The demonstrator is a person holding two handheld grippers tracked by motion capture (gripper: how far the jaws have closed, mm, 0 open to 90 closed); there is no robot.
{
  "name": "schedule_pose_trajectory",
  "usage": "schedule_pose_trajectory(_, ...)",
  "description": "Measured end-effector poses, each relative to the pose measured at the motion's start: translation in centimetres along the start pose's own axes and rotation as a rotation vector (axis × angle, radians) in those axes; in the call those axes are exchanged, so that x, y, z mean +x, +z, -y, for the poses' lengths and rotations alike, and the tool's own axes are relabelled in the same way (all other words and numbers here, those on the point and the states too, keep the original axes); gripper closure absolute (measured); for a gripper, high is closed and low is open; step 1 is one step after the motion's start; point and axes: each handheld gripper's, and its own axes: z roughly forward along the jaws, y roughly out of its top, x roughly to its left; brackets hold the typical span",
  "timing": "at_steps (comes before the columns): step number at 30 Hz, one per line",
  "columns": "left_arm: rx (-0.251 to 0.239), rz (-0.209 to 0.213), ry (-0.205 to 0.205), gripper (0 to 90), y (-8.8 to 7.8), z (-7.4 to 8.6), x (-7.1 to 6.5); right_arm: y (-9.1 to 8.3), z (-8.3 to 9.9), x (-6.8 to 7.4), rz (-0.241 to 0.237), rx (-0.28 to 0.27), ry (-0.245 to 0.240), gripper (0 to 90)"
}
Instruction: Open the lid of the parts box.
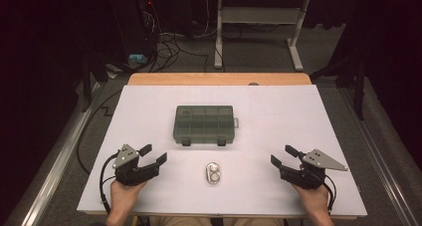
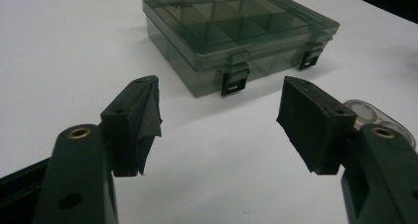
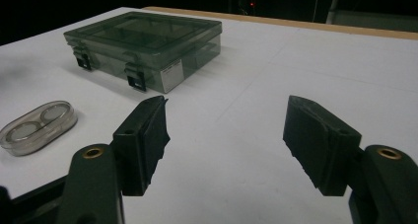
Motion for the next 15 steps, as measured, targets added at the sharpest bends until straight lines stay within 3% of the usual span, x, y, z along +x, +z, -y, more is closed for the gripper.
schedule_pose_trajectory(15, -0.002, 0.009, 0.013, 34.5, 0.6, -0.2, -0.3, 1.3, -0.5, 0.9, -0.025, -0.011, -0.014, 34.4)
